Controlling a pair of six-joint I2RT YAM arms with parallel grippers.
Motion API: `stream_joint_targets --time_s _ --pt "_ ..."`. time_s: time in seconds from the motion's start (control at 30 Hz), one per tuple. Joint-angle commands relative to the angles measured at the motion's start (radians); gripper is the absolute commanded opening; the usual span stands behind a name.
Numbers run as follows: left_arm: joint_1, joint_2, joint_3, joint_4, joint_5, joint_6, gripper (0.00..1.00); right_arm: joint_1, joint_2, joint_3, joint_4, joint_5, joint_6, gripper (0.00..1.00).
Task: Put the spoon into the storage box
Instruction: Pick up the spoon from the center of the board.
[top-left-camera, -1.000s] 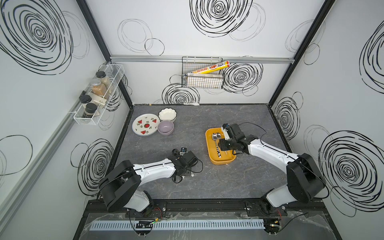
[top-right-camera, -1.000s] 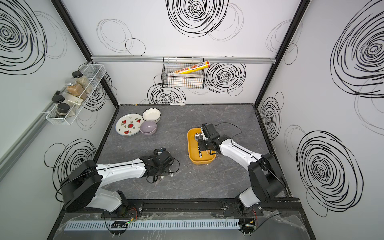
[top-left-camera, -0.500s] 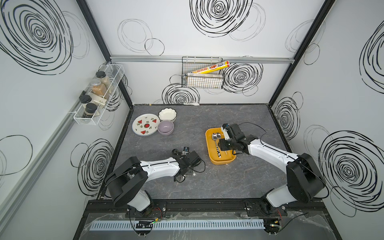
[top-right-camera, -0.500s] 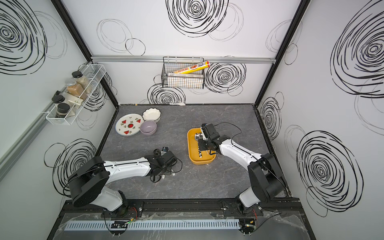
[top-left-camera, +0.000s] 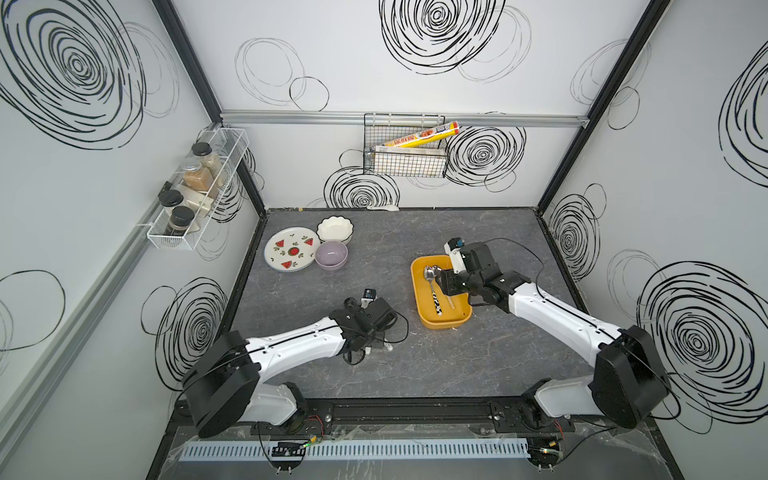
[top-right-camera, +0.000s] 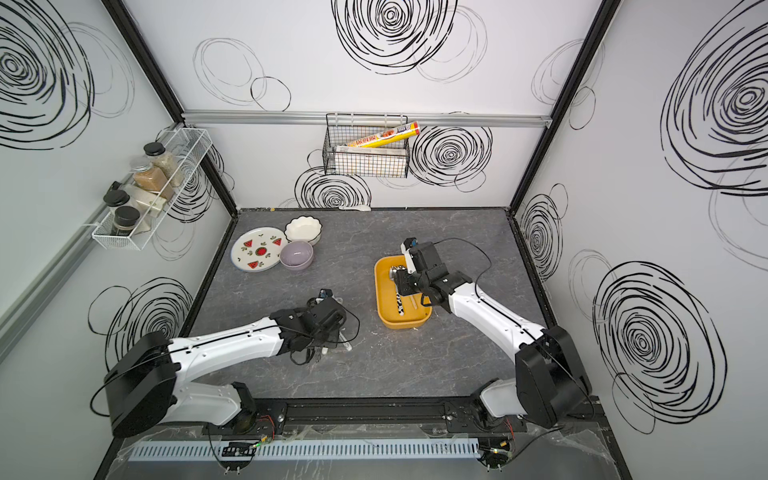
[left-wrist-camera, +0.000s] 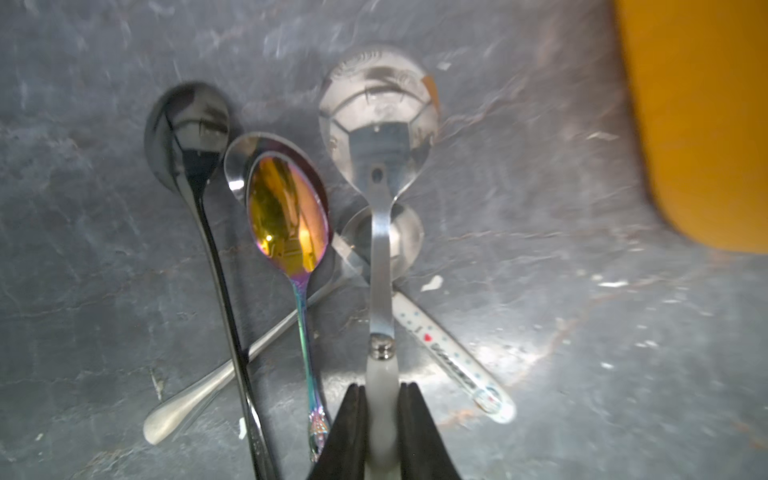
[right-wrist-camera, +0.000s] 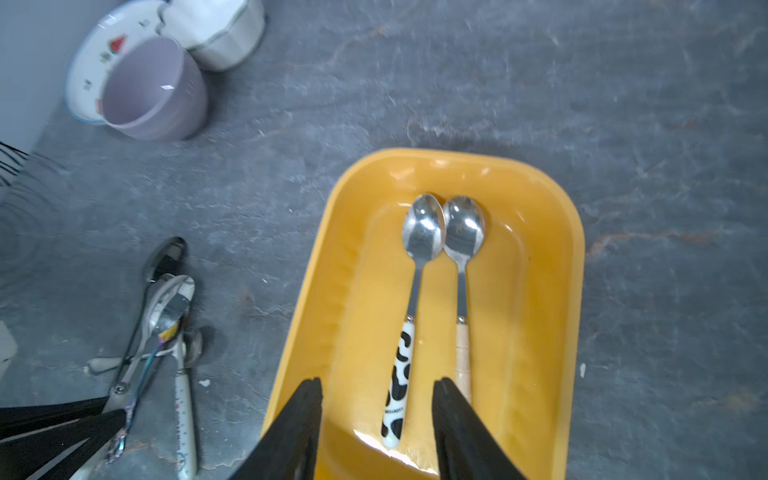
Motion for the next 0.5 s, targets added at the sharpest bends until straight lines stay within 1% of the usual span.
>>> stream_joint_targets --time_s 0.0,0.07,0.1,0.23,0.3,0.37,0.43,0.47 --pt "0.021 -0.076 0.071 -0.018 0.081 0.104 0.00 -0.003 -0.046 -0.030 0.116 -0.119 -0.058 0.48" --pt "0.045 -0.097 0.090 -0.031 0.146 0.162 0.00 -0.003 -0.062 -0.038 0.159 -0.170 -0.089 0.48" --pt "0.063 -0.112 0.095 -0.027 0.201 0.213 0.00 -0.003 -0.076 -0.043 0.177 -0.198 -0.116 0.48" --pt "0.086 -0.191 0.065 0.021 0.309 0.358 0.00 0.007 -0.155 -0.104 0.291 -0.271 -0.245 0.49" --pt "0.118 -0.224 0.058 0.035 0.374 0.408 0.00 0.021 -0.205 -0.162 0.365 -0.300 -0.341 0.51" --pt "0.149 -0.242 0.061 0.043 0.426 0.439 0.00 0.038 -0.244 -0.205 0.400 -0.326 -0.449 0.54" --pt "0.174 -0.233 0.073 0.039 0.472 0.456 0.00 0.060 -0.265 -0.216 0.397 -0.331 -0.544 0.56" --pt "0.185 -0.218 0.083 0.034 0.504 0.461 0.00 0.072 -0.269 -0.215 0.378 -0.351 -0.614 0.56"
